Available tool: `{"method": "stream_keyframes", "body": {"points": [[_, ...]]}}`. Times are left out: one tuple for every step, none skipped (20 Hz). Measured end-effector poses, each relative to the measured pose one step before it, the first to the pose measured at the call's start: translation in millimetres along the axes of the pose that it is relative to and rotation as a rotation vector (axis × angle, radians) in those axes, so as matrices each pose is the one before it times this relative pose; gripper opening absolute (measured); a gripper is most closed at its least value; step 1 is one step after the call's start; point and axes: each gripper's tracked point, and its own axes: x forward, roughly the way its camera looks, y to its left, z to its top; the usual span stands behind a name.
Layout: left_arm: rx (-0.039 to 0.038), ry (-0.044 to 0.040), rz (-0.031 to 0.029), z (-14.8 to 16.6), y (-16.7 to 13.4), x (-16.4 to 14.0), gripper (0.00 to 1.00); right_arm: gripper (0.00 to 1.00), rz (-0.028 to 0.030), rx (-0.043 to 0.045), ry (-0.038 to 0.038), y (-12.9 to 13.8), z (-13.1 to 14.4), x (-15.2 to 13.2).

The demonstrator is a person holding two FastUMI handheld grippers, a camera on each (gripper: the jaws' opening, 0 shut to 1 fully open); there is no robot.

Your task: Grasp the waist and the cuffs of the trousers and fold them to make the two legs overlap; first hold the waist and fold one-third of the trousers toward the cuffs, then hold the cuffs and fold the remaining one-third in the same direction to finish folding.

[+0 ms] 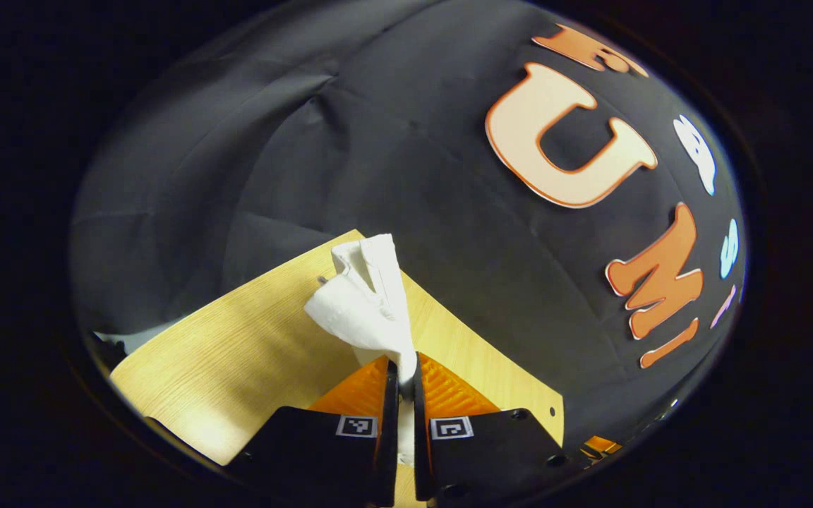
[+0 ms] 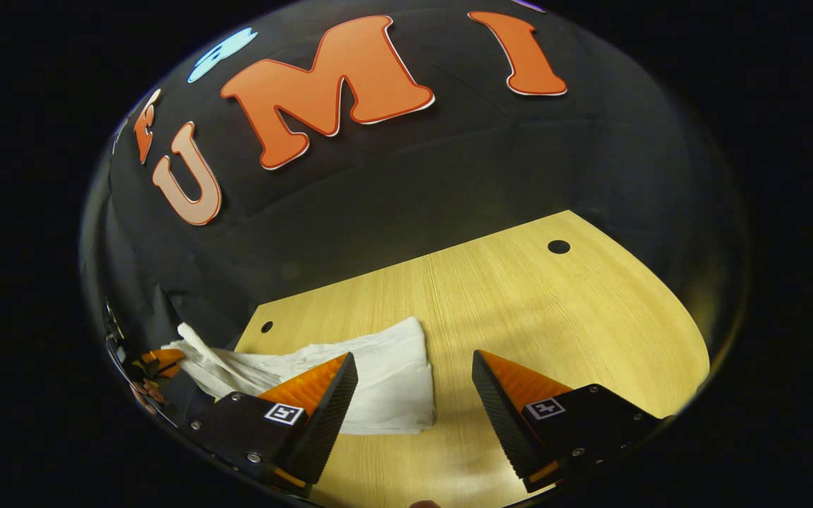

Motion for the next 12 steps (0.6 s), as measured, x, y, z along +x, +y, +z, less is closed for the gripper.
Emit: {"method": "stream_keyframes", "body": {"points": [[0.01577, 0.00000, -0.01760, -0.43, -15.03, 1.42, 0.14, 0.98, -0.00312, -0.00896, -0.00252, -4.93, 1.21, -0.68], [-0.00881, 0.00338, -0.03159, -1.58, -16.51, -0.39, 0.14, 0.98, -0.00028, -0.00662, -0.00212, -4.08, 0.45, -1.36], [-0.00844, 0.00467, -0.02537, -1.96, -20.12, 3.45, 0.13, 0.98, 0.00137, -0.00970, -0.00218, -4.89, 1.30, -1.65], [0.01091, -0.00002, -0.00980, -2.91, -11.20, 2.78, 0.14, 0.98, 0.00175, -0.00905, -0.00275, -3.16, 0.42, -1.22], [0.01826, -0.00266, -0.00998, -4.05, -10.29, 4.82, 0.13, 0.98, -0.00478, -0.00868, -0.00308, -5.33, 0.97, -1.39], [0.02128, 0.00029, -0.01622, -3.34, -17.34, 5.43, 0.13, 0.98, -0.00091, -0.00599, -0.00502, -5.81, 1.46, -1.38], [0.01229, 0.00438, -0.00922, -3.35, -12.38, 4.39, 0.13, 0.99, -0.00092, -0.00094, -0.00156, -3.70, 0.45, -0.14], [0.01143, 0.01000, -0.00906, -4.96, -11.10, 4.56, 0.13, 0.99, 0.00471, 0.00204, -0.00116, -2.87, 0.56, 0.16], [0.01025, 0.00763, -0.00766, -5.10, -10.70, 4.74, 0.13, 0.99, -0.00108, 0.00258, 0.00169, -4.40, 0.19, 0.38], [0.01226, 0.00389, -0.00171, -3.59, -10.82, 5.14, 0.13, 0.99, 0.00429, 0.00359, 0.00015, -4.84, -0.74, -0.70], [0.01546, 0.00017, -0.00105, -3.37, -12.79, 6.17, 0.14, 0.99, -0.00192, 0.00012, 0.00114, -3.72, -0.17, 0.31], [0.01139, 0.00294, 0.00125, -3.37, -10.39, 6.28, 0.13, 0.99, 0.00153, -0.00008, 0.00012, -3.95, 0.44, 0.43]]}}
